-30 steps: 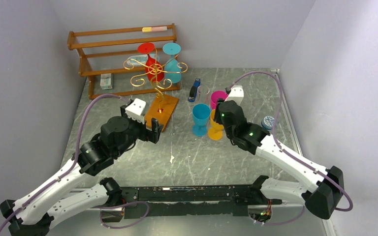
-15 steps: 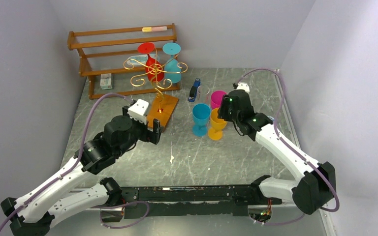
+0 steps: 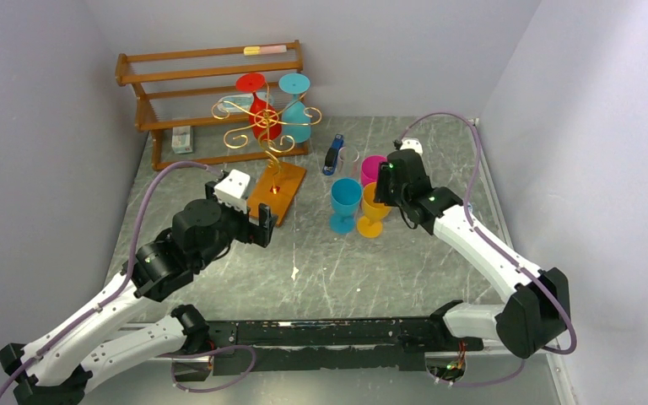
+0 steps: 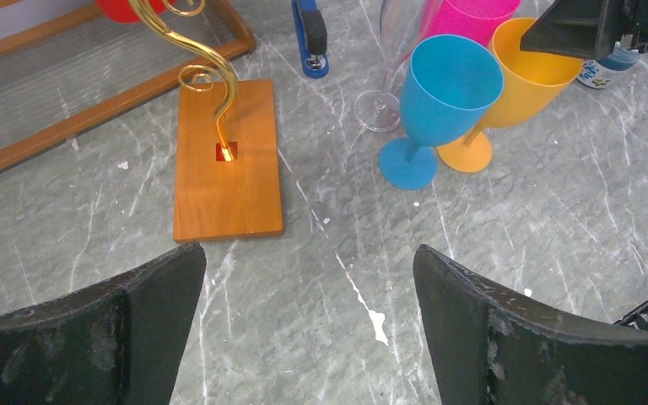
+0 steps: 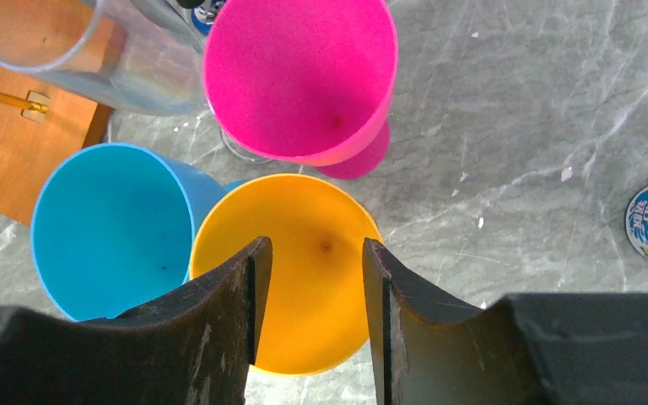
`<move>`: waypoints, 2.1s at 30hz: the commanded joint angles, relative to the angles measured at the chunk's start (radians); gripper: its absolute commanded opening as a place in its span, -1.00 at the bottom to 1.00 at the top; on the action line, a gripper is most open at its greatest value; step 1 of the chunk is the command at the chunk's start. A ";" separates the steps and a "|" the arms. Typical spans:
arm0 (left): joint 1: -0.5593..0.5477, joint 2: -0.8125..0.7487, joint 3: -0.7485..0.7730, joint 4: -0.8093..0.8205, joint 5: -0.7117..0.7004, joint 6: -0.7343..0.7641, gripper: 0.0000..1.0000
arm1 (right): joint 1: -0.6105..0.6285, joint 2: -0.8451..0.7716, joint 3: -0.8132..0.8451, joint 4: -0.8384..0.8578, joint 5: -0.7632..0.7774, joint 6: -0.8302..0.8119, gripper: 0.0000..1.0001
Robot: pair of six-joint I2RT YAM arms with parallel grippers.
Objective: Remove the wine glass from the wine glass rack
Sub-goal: Pick up the wine glass from the wine rack.
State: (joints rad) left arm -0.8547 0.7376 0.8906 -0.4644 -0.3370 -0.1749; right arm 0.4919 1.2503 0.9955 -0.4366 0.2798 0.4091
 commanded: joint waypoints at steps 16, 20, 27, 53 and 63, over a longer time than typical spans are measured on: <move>-0.001 0.008 0.058 -0.054 -0.045 0.034 0.94 | -0.008 -0.043 0.076 -0.057 0.056 -0.064 0.03; -0.002 0.018 0.062 -0.054 -0.033 0.031 0.94 | -0.013 -0.020 0.042 -0.059 0.054 -0.045 0.07; -0.002 0.020 0.068 -0.061 -0.025 0.034 0.94 | -0.037 0.055 0.016 -0.034 0.001 -0.044 -0.03; -0.001 0.036 0.094 -0.055 -0.039 0.038 0.94 | -0.040 0.072 0.040 -0.048 0.063 -0.099 -0.54; 0.002 0.118 0.310 -0.126 -0.132 0.020 0.98 | -0.040 -0.019 0.145 -0.103 0.108 -0.120 -0.08</move>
State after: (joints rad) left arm -0.8547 0.8474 1.1038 -0.5602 -0.4114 -0.1539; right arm 0.4576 1.3014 1.0653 -0.5110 0.3614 0.3065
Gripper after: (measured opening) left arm 0.988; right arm 0.433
